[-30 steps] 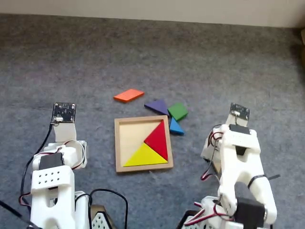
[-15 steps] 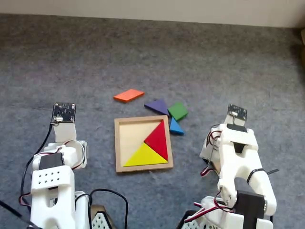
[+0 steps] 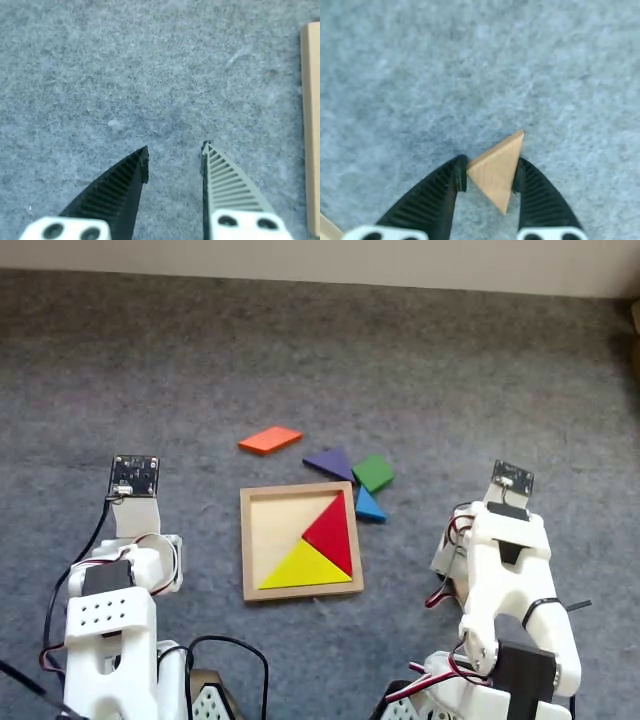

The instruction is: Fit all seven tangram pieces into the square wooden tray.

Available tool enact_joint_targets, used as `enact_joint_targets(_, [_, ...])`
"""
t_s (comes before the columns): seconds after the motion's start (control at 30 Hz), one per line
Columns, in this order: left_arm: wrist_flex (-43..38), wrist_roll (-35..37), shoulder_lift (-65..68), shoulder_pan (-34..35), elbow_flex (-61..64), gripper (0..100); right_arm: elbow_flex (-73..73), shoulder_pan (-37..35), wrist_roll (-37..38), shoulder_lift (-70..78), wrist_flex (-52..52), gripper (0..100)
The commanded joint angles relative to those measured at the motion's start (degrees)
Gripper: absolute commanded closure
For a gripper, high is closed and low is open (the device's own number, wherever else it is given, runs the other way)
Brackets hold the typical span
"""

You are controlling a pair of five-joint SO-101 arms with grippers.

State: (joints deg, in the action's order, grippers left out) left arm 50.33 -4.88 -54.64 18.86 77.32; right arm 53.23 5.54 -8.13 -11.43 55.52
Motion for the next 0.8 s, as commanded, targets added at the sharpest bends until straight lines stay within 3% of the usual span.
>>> enact_joint_targets(0.0, [-0.79,-0.44,-0.84,-0.13,-0.31,81,-0.48,-0.4,5.27,1.1,-1.8,94.1])
enact_joint_targets(0.23, [-0.79,-0.44,-0.84,-0.13,-0.31,81,-5.85,-0.66,8.18,1.01,2.07,95.5])
enact_joint_targets(0.5, [-0.62,-0.44,-0.84,-0.04,-0.31,81,-16.04,-7.69,8.18,1.01,15.87,95.5])
enact_joint_targets(0.77, [-0.62,-0.44,-0.84,0.22,-0.31,81,-23.78,-15.69,8.18,1.01,20.97,95.5])
